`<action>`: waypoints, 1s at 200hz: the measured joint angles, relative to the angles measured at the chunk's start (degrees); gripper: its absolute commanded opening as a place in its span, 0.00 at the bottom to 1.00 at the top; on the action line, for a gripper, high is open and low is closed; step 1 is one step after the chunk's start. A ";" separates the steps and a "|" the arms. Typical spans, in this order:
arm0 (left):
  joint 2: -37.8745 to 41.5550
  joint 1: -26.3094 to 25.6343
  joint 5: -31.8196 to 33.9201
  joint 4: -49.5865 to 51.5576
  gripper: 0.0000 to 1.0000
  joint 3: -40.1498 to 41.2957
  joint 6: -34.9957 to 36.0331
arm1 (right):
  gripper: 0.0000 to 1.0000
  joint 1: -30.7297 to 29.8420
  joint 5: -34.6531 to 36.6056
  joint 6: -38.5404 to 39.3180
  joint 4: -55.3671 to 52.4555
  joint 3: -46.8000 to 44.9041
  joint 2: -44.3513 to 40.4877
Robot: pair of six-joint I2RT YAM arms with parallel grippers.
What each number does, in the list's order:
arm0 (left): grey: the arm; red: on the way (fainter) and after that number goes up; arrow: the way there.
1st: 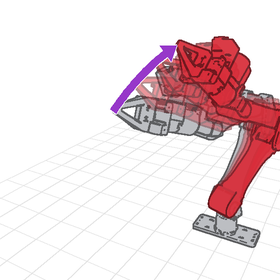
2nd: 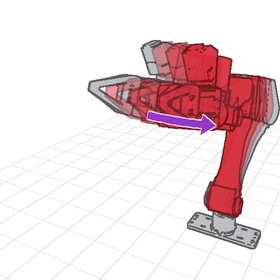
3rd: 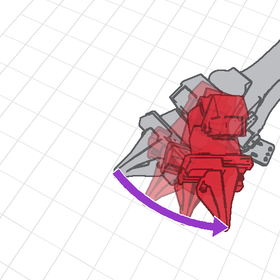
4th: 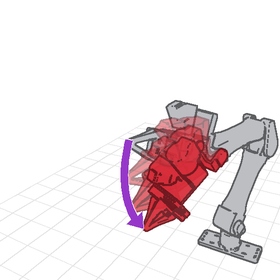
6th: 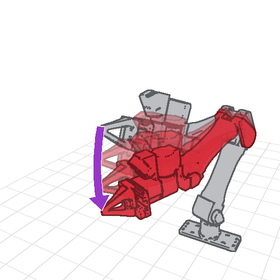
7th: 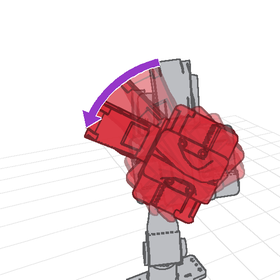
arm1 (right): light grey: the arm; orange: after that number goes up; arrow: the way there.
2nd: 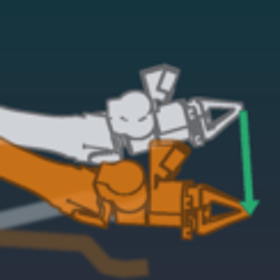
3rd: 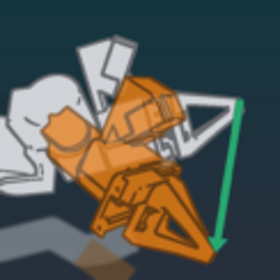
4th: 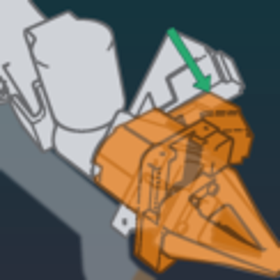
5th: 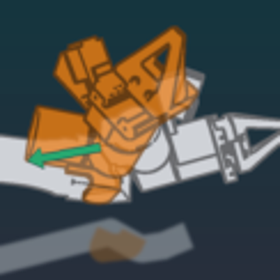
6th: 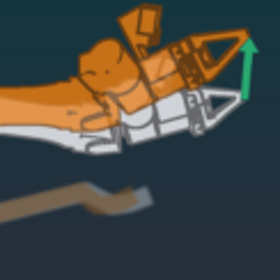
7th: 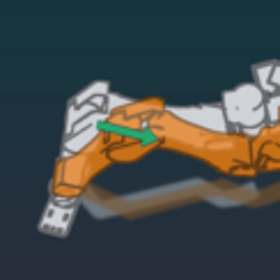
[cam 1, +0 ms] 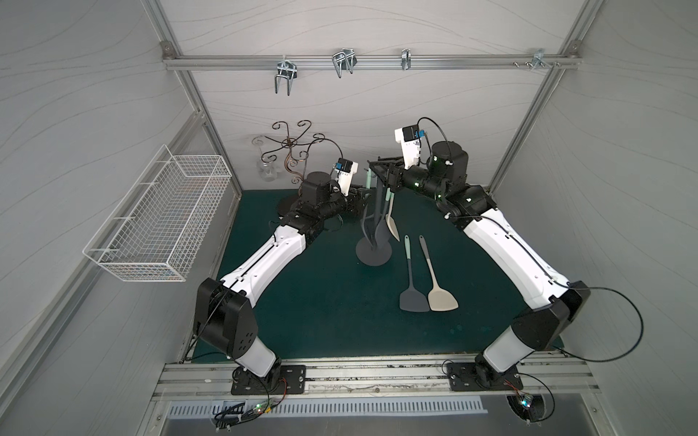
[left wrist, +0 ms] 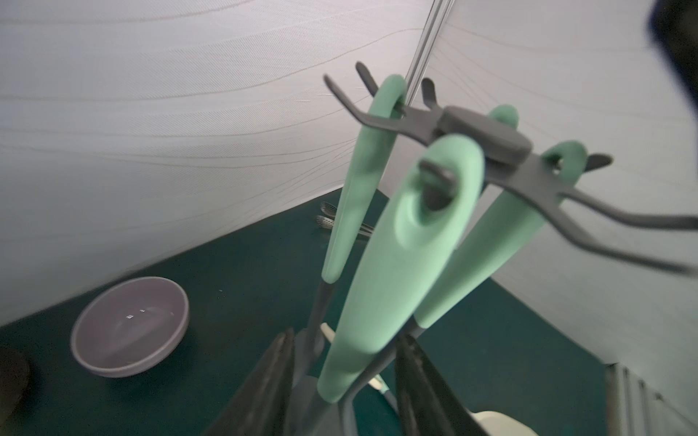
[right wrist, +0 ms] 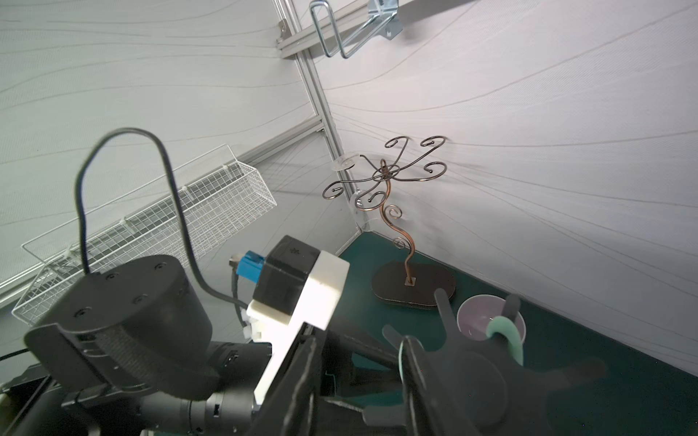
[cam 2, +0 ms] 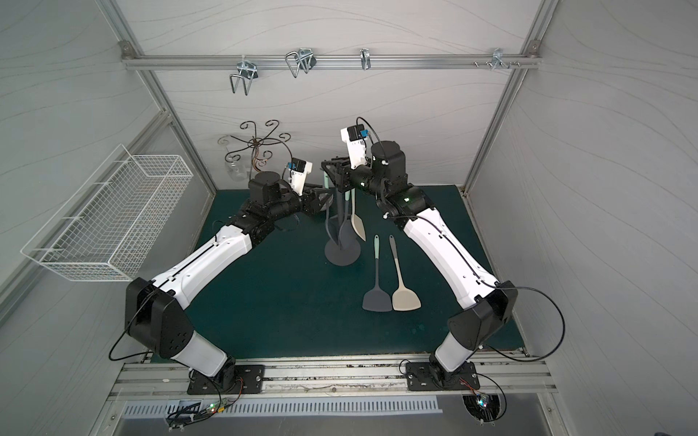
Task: Take the spatula off the kitchen utensil rack
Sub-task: Take off the spatula from the rack.
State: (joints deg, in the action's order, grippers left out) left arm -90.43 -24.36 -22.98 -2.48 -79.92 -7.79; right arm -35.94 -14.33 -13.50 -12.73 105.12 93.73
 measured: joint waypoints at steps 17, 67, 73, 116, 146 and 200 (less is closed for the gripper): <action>0.00 0.39 -1.25 -0.90 0.17 0.02 0.13 | 0.37 0.00 0.13 0.04 -0.90 -0.13 0.33; 0.39 2.25 -3.65 -2.01 0.00 0.35 -1.20 | 0.37 0.00 1.90 0.90 -1.73 -1.55 0.31; 0.59 2.32 -3.76 -1.92 0.00 0.37 -1.66 | 0.36 0.00 2.12 1.07 -1.81 -1.64 0.28; 2.64 2.36 -4.46 -2.47 0.31 0.42 -1.16 | 0.35 -0.02 2.73 1.33 -1.73 -2.40 -0.17; 2.82 2.51 -5.05 -2.25 0.54 0.35 -1.01 | 0.34 -0.02 2.73 1.31 -1.64 -2.45 -0.20; -3.41 4.31 -9.51 -1.62 0.61 -4.00 -1.97 | 0.33 0.02 2.71 1.33 -1.90 -2.34 -0.20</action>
State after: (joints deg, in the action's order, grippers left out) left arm -93.84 -20.05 -32.49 -4.10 -83.92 -9.76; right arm -35.92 -11.62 -12.16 -14.63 102.78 93.54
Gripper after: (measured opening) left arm 0.612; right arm 0.330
